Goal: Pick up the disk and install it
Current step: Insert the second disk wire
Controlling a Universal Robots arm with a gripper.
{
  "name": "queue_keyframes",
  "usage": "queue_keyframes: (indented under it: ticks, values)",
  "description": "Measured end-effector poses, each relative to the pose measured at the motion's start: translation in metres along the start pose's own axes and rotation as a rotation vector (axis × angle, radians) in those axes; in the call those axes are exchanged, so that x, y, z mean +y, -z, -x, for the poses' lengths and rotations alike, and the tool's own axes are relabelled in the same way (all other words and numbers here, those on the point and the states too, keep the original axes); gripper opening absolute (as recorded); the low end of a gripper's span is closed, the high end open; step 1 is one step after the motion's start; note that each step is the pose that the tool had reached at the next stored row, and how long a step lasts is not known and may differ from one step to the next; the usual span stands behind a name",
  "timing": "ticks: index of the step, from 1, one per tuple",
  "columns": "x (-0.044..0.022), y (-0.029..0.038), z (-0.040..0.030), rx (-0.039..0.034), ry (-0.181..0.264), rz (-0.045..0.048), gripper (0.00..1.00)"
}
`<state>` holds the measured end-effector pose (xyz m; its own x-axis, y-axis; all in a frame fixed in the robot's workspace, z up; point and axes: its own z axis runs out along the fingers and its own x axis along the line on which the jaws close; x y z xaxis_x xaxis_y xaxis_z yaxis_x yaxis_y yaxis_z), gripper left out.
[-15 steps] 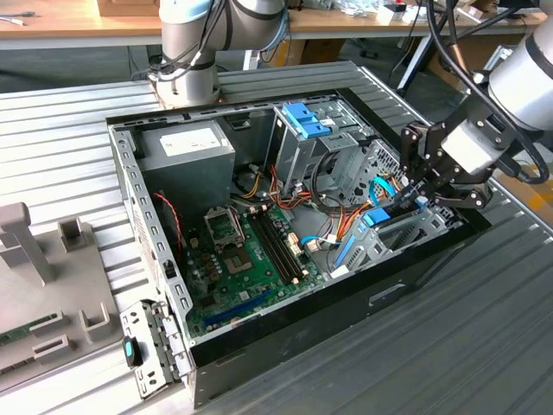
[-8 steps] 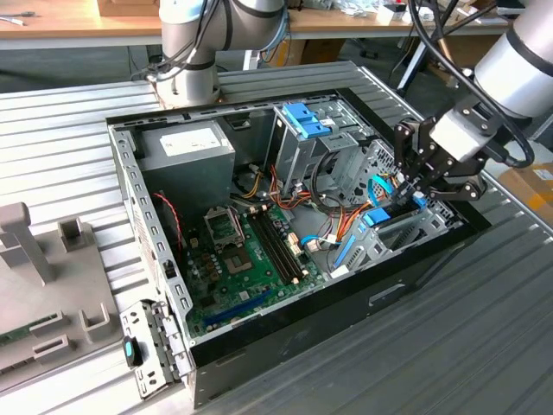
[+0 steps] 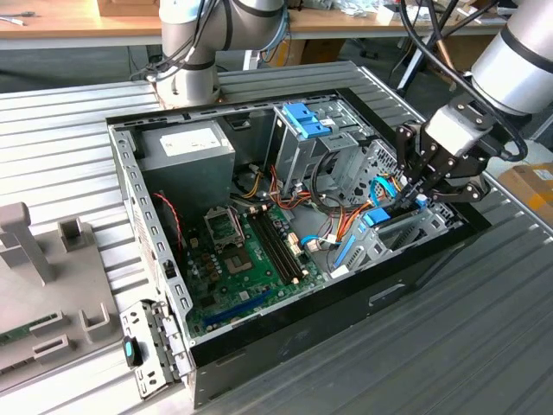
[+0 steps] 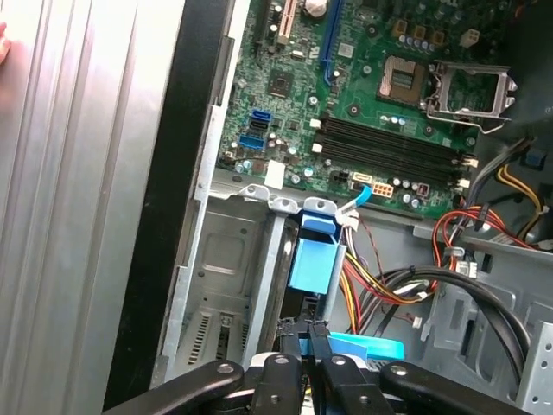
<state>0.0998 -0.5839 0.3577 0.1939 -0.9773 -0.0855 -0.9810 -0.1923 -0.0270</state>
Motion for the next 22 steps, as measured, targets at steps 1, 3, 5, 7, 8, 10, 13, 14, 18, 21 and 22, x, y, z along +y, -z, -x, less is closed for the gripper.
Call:
queue_keyframes:
  ticks: [1,3,5,7,8,10,13,14,18,21,22]
  values:
    - [-0.0002,-0.0002,0.0012,0.0000,0.000,0.0000,0.16]
    - [-0.0012,-0.0011,0.0048,-0.0001,-0.003,-0.0003,0.16]
    - [-0.0030,-0.0021,0.0065,0.0001,-0.005,-0.0005,0.16]
    - [-0.0050,-0.0031,0.0065,0.0007,-0.009,-0.0006,0.16]
    - [-0.0050,-0.0031,0.0065,0.0018,-0.010,-0.0005,0.16]
    - [-0.0051,-0.0031,0.0065,0.0326,-0.012,0.0051,0.16]
    - [-0.0051,-0.0034,0.0065,0.0440,-0.043,0.0050,0.16]
    - [-0.0051,-0.0034,0.0065,0.0446,-0.061,0.0039,0.16]
    - [-0.0021,-0.0044,0.0068,0.0397,-0.063,-0.0191,0.16]
    - [-0.0007,-0.0046,0.0071,0.0422,-0.066,-0.0314,0.16]
    - [0.0005,-0.0047,0.0073,0.0423,-0.069,-0.0324,0.16]
